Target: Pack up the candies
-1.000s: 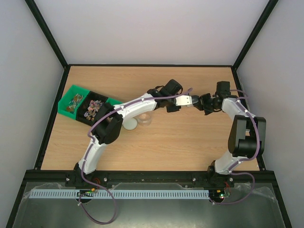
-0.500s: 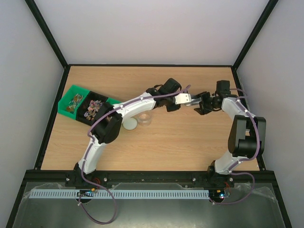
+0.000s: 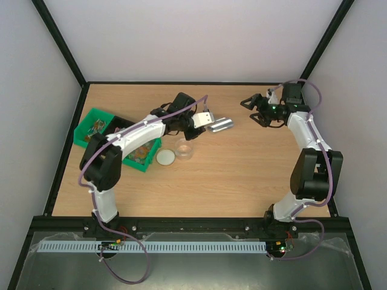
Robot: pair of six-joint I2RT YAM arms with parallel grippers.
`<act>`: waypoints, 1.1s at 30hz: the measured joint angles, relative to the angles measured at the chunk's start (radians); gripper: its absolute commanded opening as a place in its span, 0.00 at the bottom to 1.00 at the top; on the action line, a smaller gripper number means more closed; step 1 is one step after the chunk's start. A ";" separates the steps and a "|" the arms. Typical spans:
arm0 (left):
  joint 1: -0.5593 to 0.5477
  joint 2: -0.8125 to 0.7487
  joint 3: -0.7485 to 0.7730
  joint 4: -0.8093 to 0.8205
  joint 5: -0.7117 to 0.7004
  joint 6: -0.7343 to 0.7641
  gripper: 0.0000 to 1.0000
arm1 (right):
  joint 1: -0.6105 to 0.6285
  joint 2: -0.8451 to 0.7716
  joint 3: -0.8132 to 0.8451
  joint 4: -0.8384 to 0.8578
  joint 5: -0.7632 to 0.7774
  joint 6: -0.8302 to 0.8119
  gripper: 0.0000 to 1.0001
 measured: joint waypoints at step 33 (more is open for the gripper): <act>-0.012 -0.238 -0.209 0.098 0.237 0.079 0.19 | 0.091 0.127 0.117 -0.666 -0.393 -0.829 0.01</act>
